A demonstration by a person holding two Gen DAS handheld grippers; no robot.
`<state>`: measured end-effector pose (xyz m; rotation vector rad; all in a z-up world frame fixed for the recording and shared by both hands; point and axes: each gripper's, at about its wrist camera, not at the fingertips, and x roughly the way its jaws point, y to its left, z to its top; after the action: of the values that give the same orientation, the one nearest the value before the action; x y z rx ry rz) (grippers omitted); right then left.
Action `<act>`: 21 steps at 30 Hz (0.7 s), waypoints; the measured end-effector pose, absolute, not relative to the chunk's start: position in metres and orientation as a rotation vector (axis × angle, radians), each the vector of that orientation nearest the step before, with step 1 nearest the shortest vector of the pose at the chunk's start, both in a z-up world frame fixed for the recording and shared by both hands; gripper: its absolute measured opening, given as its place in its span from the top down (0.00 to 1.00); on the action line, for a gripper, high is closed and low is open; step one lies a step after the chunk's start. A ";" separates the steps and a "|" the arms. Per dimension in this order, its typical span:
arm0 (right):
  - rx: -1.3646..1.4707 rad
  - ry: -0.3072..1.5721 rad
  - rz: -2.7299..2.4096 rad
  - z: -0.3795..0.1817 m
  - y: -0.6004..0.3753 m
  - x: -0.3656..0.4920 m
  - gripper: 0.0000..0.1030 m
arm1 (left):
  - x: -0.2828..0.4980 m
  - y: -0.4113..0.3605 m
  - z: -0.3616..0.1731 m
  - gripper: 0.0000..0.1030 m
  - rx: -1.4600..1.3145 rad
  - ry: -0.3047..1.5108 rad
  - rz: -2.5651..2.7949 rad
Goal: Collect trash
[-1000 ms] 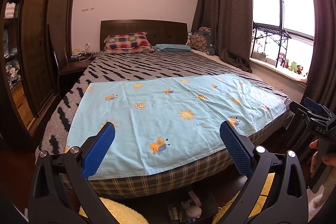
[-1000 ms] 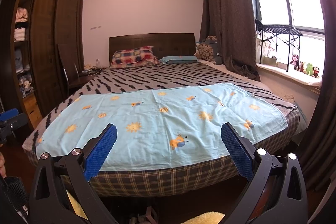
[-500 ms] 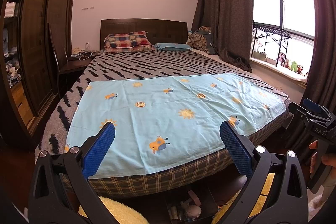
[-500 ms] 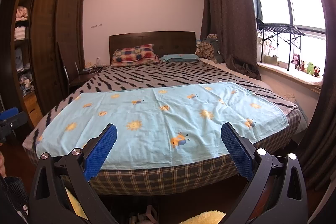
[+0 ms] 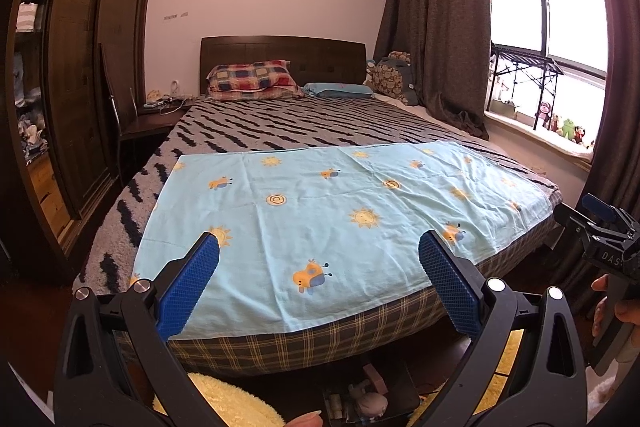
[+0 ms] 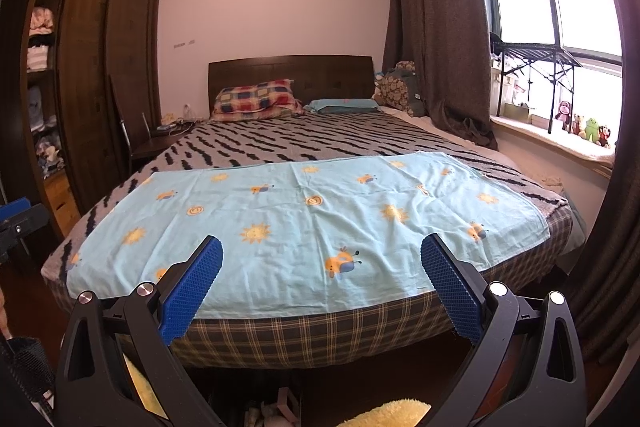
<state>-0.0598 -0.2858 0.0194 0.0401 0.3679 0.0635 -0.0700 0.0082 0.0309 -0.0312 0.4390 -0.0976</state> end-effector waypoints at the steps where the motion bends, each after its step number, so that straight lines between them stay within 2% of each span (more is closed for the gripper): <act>1: 0.041 0.367 0.064 0.020 -0.286 -0.060 0.03 | -0.070 0.007 0.031 0.08 -0.027 0.439 -0.096; 21: 0.038 0.378 0.085 0.017 -0.281 -0.061 0.03 | -0.070 0.003 0.030 0.08 -0.028 0.457 -0.109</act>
<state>-0.0607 -0.2814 0.0168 0.0377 0.3785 0.0855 -0.0700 0.0034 0.0299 -0.0278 0.4569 -0.1089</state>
